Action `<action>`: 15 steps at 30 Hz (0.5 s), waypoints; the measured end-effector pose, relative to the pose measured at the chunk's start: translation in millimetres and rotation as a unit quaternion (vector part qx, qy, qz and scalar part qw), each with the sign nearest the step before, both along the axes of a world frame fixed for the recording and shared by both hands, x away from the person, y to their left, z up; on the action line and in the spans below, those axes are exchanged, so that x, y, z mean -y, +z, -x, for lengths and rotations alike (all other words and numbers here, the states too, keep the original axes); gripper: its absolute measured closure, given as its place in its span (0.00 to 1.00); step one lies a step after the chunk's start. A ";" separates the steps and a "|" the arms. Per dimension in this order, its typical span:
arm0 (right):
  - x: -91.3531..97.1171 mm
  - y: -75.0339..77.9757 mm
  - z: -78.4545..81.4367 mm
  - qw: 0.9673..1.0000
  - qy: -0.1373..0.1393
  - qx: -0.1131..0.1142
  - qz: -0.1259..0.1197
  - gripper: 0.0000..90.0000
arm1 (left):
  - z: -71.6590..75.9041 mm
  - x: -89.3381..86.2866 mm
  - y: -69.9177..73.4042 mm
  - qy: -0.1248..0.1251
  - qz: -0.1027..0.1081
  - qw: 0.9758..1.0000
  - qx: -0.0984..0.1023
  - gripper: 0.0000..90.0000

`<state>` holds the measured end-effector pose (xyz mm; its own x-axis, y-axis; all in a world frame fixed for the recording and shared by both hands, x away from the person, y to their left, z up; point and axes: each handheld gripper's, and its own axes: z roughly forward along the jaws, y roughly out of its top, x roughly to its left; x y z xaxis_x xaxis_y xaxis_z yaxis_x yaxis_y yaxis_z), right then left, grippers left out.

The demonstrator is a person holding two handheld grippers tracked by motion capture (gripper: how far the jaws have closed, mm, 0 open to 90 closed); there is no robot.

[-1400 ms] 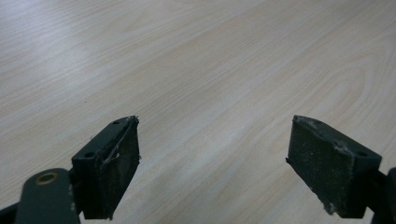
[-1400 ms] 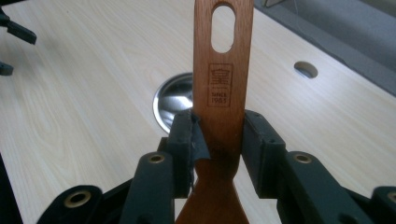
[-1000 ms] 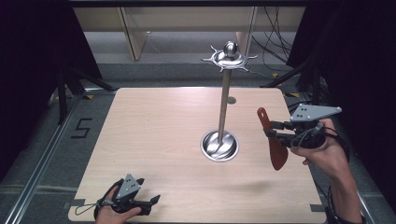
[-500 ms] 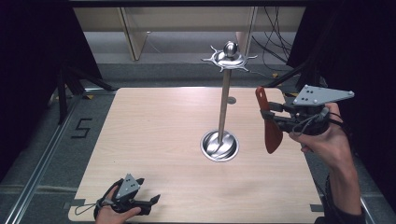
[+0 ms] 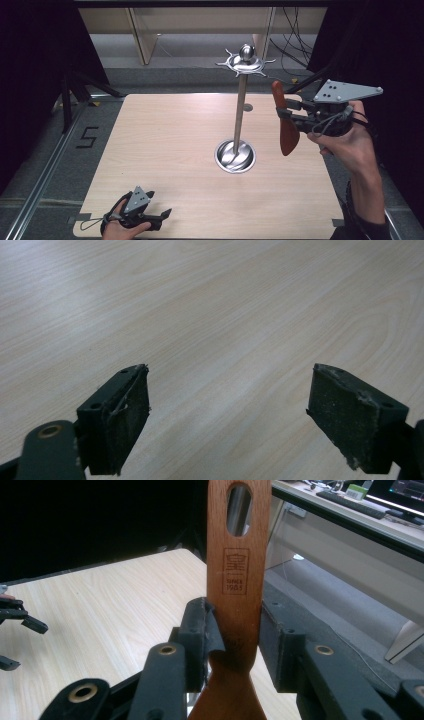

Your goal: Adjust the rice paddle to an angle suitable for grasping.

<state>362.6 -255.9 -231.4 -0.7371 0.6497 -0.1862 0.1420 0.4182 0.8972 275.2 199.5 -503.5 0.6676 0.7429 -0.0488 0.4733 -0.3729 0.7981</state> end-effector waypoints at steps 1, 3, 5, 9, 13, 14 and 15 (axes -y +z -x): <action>-0.9 0.9 -1.4 1.000 -0.001 0.011 -0.005 0.75 | -0.3 -1.1 0.6 -0.003 -0.007 1.000 0.000 0.18; -2.7 3.2 -2.6 1.000 -0.002 0.013 -0.007 0.74 | -1.1 -0.7 0.6 -0.010 -0.006 1.000 0.009 0.18; -5.3 5.6 -3.0 1.000 0.000 0.006 -0.007 0.74 | -1.3 -0.2 0.2 -0.009 -0.003 1.000 0.009 0.18; -8.9 9.6 -6.3 1.000 0.000 0.011 -0.006 0.74 | -1.0 -0.6 0.6 -0.010 -0.006 1.000 0.009 0.18; -12.4 11.9 -9.4 1.000 -0.003 0.014 -0.013 0.74 | -0.9 -0.6 0.7 -0.011 -0.006 1.000 0.009 0.18; -12.9 13.0 -9.1 1.000 -0.002 0.005 -0.010 0.74 | -0.8 -0.5 0.6 -0.011 -0.006 1.000 0.008 0.18; -13.3 13.6 -10.8 1.000 -0.004 0.013 -0.008 0.74 | -0.9 -0.6 0.7 -0.010 -0.006 1.000 0.008 0.18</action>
<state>373.3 -242.6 -217.8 -0.7264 0.6591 -0.1946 0.1227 0.4030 0.9069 276.1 200.1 -502.8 0.6837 0.7292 -0.0286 0.4517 -0.3922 0.8013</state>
